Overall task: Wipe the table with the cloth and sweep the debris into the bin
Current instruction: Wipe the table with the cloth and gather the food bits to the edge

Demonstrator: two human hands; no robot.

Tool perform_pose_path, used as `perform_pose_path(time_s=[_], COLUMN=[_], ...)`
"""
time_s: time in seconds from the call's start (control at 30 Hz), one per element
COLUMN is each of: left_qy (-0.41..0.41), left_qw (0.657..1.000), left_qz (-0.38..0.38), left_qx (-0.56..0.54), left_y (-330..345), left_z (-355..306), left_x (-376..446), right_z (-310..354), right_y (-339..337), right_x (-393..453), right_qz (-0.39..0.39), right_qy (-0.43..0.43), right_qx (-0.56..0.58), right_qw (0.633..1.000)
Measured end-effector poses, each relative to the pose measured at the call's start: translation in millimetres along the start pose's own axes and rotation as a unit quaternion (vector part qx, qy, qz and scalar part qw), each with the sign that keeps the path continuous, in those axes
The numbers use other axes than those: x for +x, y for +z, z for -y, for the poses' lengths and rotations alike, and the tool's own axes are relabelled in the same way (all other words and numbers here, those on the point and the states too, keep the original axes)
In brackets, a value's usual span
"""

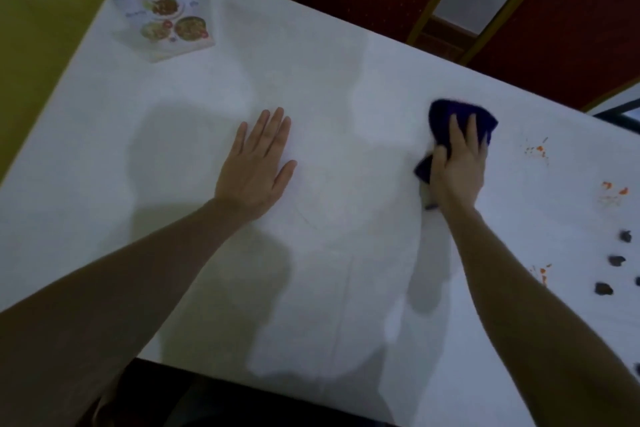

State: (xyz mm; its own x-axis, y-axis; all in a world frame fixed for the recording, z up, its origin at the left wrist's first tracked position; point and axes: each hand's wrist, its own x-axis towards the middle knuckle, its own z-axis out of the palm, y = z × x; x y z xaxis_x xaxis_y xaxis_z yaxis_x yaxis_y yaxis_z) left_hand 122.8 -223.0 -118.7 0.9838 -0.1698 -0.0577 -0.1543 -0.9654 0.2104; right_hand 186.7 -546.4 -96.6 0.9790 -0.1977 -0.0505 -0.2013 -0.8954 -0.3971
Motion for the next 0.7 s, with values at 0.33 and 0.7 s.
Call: perform_pose_path(time_s=[0.33,0.7], left_qy=[0.021,0.004], left_qw=[0.998,1.0], left_qz=[-0.032,0.005], left_qx=[0.046,0.029], left_y=[12.3,10.0], left_z=[-0.1,-0.6], left_x=[-67.6,-63.5], right_z=[107.3,-27.7], right_y=[61.3,-0.5], right_x=[-84.5,-140.2], right_qz=[0.07,0.005], right_qy=[-0.227,0.011], right_qx=[-0.016,-0.021], right_qw=[0.971,1.0])
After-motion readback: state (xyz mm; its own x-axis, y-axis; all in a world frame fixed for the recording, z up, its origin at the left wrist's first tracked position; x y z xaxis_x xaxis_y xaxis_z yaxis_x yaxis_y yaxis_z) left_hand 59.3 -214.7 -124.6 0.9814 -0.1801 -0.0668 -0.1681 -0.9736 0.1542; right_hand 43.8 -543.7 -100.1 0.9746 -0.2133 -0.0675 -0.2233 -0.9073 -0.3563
